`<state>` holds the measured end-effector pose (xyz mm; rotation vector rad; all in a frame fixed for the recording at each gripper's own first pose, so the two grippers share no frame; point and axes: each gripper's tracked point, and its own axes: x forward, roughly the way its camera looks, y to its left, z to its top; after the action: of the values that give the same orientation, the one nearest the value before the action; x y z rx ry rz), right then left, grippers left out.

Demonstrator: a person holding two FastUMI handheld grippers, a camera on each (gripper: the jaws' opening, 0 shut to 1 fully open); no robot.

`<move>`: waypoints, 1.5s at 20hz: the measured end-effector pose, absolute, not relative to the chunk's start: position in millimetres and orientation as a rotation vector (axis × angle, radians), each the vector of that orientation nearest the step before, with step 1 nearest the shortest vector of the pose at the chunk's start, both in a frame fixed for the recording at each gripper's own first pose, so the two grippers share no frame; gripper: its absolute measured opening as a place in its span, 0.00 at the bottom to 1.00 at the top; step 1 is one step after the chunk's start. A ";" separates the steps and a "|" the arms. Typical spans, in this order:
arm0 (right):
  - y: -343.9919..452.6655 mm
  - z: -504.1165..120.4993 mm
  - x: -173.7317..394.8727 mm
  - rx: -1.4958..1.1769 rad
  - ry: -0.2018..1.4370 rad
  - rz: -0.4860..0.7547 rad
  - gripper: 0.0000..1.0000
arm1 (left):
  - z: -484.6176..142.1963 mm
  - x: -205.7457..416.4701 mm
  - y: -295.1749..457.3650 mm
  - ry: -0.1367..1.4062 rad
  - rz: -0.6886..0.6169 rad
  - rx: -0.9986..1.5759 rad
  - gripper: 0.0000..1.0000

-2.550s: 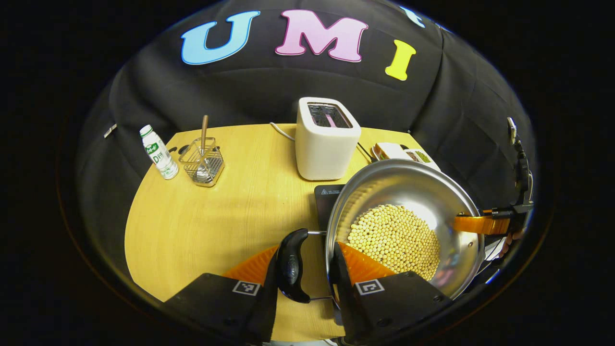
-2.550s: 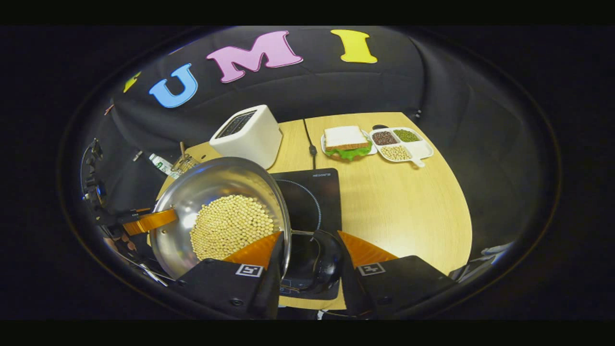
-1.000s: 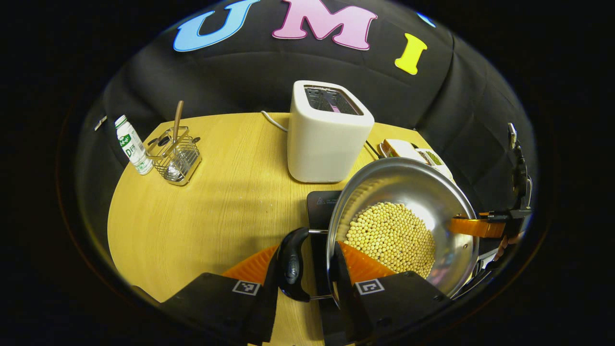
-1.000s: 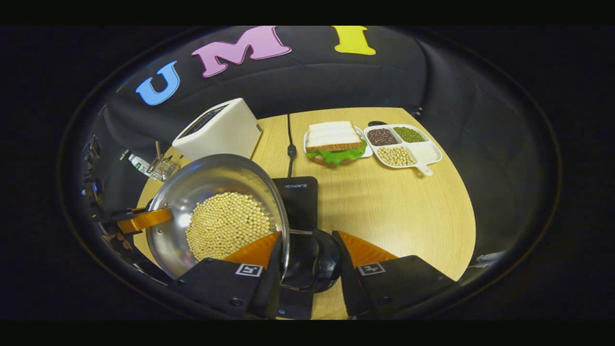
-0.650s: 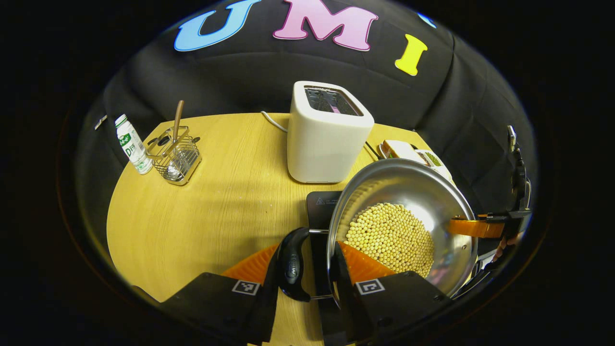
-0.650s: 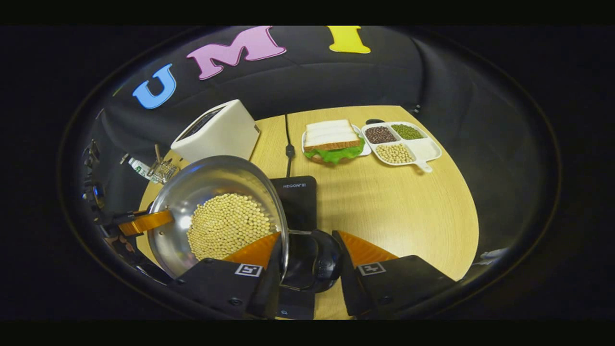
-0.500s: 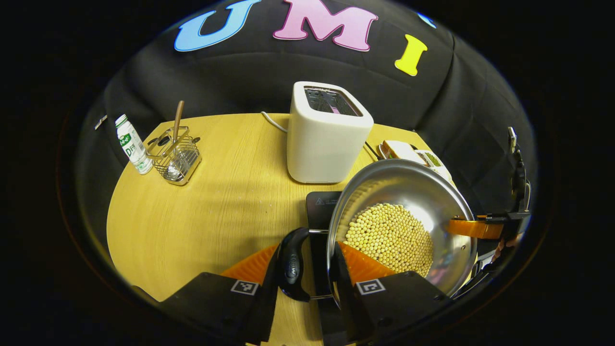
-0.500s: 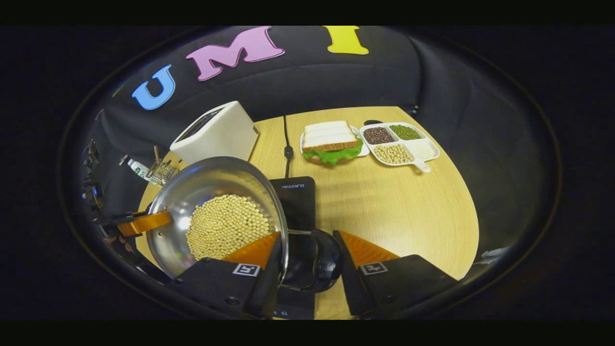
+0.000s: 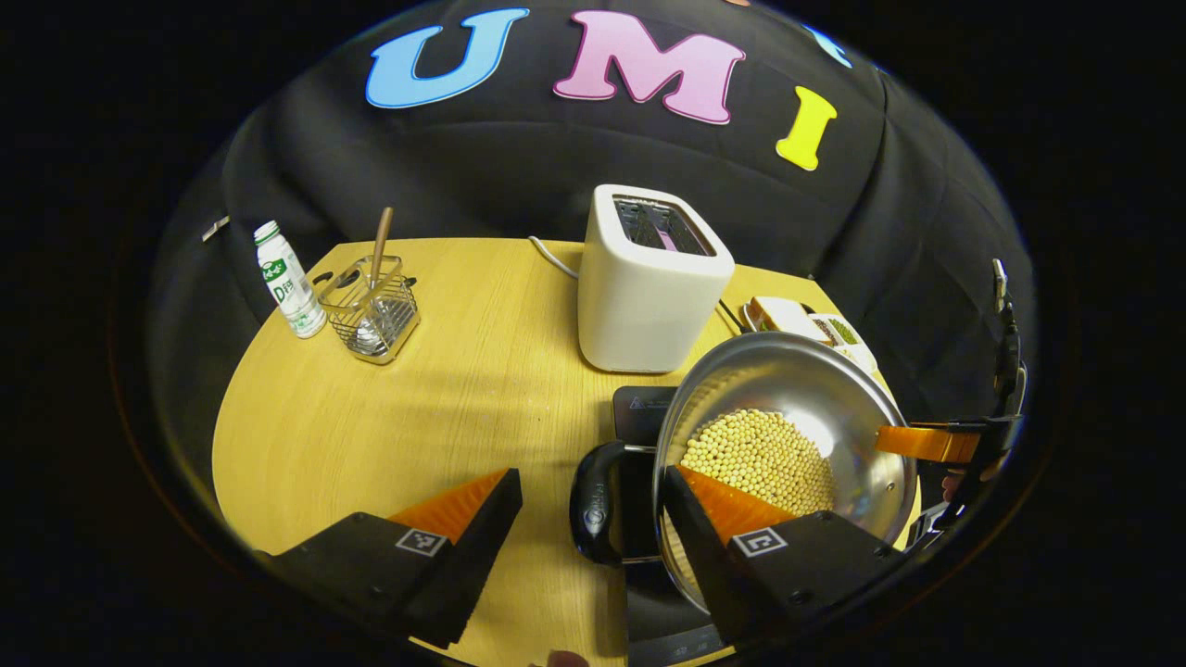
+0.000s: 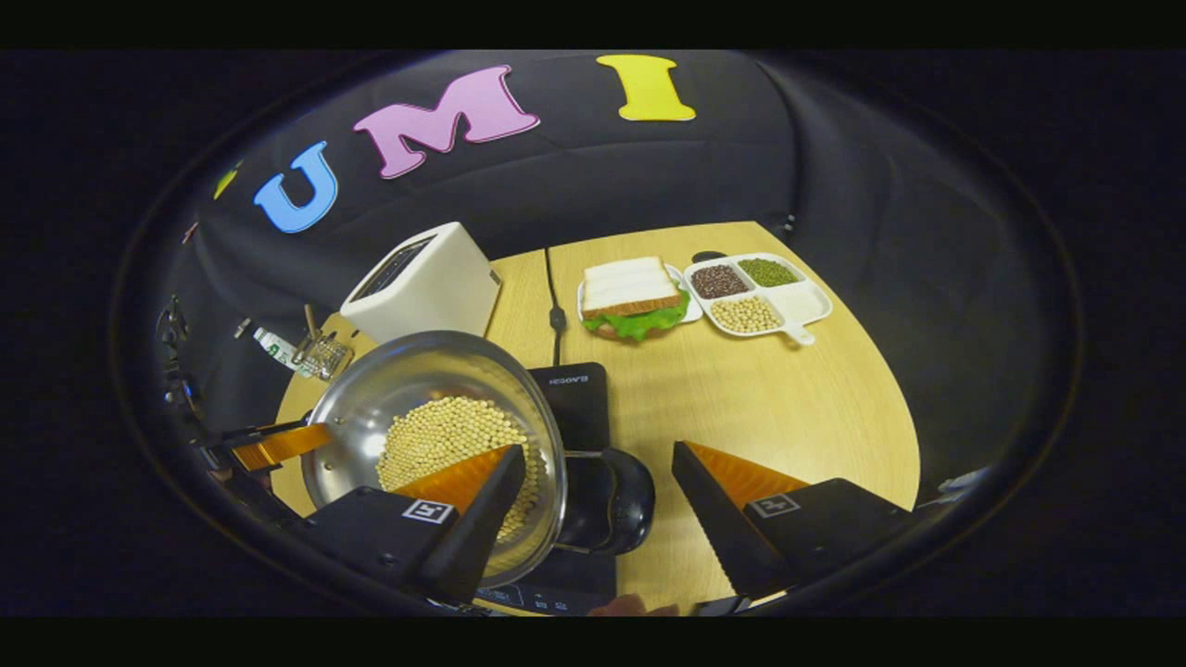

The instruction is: First push the handle of the pot to place it horizontally, then grasp the pot with both hands and set it on the induction cooktop.

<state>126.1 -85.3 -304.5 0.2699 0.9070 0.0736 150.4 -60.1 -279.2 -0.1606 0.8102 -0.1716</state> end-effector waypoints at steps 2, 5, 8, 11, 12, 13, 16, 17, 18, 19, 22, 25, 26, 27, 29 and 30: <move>-84.6 -290.0 124.4 0.272 0.863 0.071 0.99 | -267.2 144.4 -62.1 0.785 -0.182 -0.188 0.96; -83.4 -264.2 119.2 0.258 0.795 0.070 0.99 | -241.0 137.9 -59.1 0.722 -0.187 -0.197 0.96; -83.7 -225.5 117.7 0.249 0.702 0.049 0.99 | -209.7 130.5 -56.2 0.643 -0.190 -0.198 0.96; -82.3 -182.6 113.1 0.262 0.614 0.029 0.99 | -176.6 118.8 -53.7 0.558 -0.197 -0.173 0.96; -81.0 -167.6 111.2 0.270 0.584 0.023 0.99 | -163.7 115.1 -52.3 0.529 -0.197 -0.166 0.96; -79.6 -152.6 108.8 0.275 0.553 0.018 0.99 | -151.3 110.4 -50.8 0.502 -0.195 -0.164 0.96; -76.9 -113.9 97.4 0.260 0.463 -0.001 0.99 | -117.4 98.7 -43.3 0.412 -0.181 -0.178 0.95; -75.5 -102.9 93.7 0.253 0.433 -0.008 0.99 | -104.4 95.7 -40.4 0.381 -0.178 -0.183 0.95; -74.2 -90.0 89.7 0.246 0.402 -0.016 0.99 | -91.7 90.6 -39.5 0.353 -0.181 -0.187 0.95; -72.9 -76.5 84.1 0.234 0.370 -0.023 0.98 | -80.2 86.6 -37.4 0.327 -0.183 -0.184 0.96; -63.0 -46.7 72.0 0.211 0.288 -0.027 0.98 | -48.4 73.2 -27.1 0.239 -0.177 -0.124 0.95; -54.7 -19.8 59.3 0.193 0.217 -0.026 0.98 | -19.3 57.8 -19.6 0.155 -0.174 -0.050 0.95; -51.7 -8.9 54.8 0.189 0.187 -0.024 0.98 | -10.8 52.4 -20.5 0.129 -0.180 -0.040 0.95; -49.0 -1.2 50.1 0.185 0.158 -0.024 0.98 | -2.8 46.6 -22.0 0.105 -0.187 -0.036 0.95; -42.0 14.1 40.8 0.170 0.105 -0.020 0.98 | 7.8 35.8 -22.9 0.067 -0.199 -0.025 0.93; -38.4 18.9 35.7 0.157 0.084 -0.017 0.98 | 11.3 30.5 -23.1 0.054 -0.203 -0.020 0.95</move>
<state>35.7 -38.4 18.9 0.1573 0.0838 -0.0167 30.5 -23.1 11.3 -0.0201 0.0544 -0.2035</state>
